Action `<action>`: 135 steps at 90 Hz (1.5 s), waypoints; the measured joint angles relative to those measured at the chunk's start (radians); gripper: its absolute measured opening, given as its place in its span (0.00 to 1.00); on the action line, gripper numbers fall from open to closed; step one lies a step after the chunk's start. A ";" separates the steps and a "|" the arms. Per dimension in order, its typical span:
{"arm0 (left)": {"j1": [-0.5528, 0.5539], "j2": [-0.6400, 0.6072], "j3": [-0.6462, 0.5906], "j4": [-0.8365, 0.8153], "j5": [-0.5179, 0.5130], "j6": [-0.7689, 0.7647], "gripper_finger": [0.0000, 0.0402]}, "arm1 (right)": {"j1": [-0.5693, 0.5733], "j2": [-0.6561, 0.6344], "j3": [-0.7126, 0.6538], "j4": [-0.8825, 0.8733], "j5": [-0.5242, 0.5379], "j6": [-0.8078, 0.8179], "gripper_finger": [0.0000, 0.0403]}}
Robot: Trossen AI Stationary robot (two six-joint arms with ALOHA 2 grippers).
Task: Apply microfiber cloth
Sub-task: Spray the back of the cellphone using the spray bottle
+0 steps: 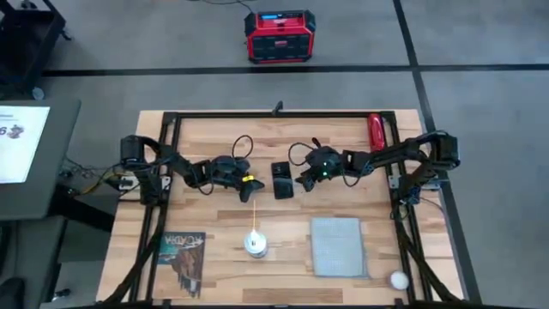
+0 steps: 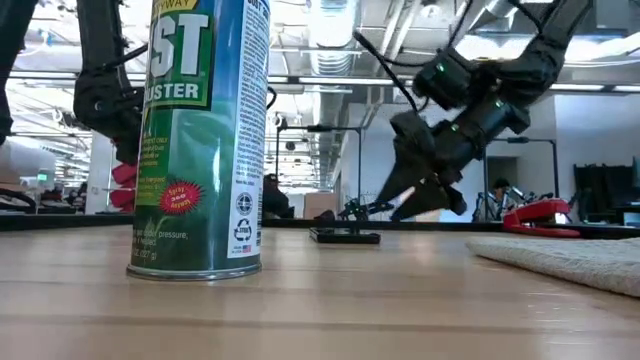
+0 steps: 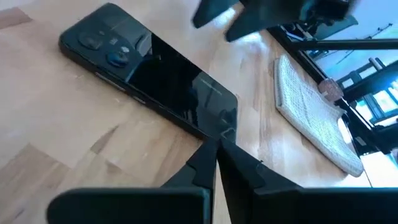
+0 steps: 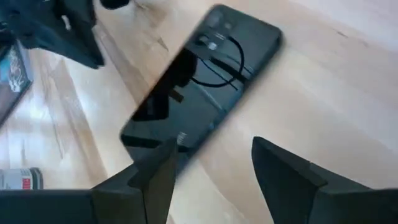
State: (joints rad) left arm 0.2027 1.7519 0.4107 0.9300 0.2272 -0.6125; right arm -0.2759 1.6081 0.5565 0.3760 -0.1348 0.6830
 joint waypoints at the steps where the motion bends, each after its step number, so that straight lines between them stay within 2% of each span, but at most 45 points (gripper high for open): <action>1: 0.000 0.000 0.000 0.002 0.000 0.000 0.00 | -0.005 0.000 -0.010 0.021 -0.006 0.004 0.49; 19: -0.003 0.000 0.000 0.012 -0.003 0.001 0.00 | -0.068 -0.001 -0.158 0.351 -0.078 0.079 0.48; 33: -0.002 0.000 0.000 0.012 -0.005 0.000 0.00 | -0.075 0.001 -0.175 0.334 -0.075 0.080 0.47; 51: -0.002 0.000 0.000 0.012 -0.016 -0.002 0.00 | -0.041 0.065 -0.164 0.380 -0.068 0.068 0.42; 75: 0.007 0.000 0.002 0.000 -0.038 -0.034 0.00 | -0.006 0.171 -0.157 0.589 -0.063 0.081 0.38; 93: 0.007 -0.001 0.003 -0.043 -0.043 -0.063 0.00 | -0.014 0.174 -0.156 0.549 -0.057 0.081 0.39; 115: 0.007 -0.002 0.012 -0.060 -0.061 -0.071 0.00 | -0.014 0.174 -0.156 0.490 -0.016 0.037 0.47; 135: 0.006 -0.002 0.072 -0.186 -0.072 -0.047 0.00 | -0.014 0.174 -0.154 0.463 0.005 0.039 0.54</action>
State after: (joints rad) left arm 0.2089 1.7504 0.4822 0.7438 0.1554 -0.6596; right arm -0.2897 1.7821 0.4022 0.8387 -0.1299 0.7217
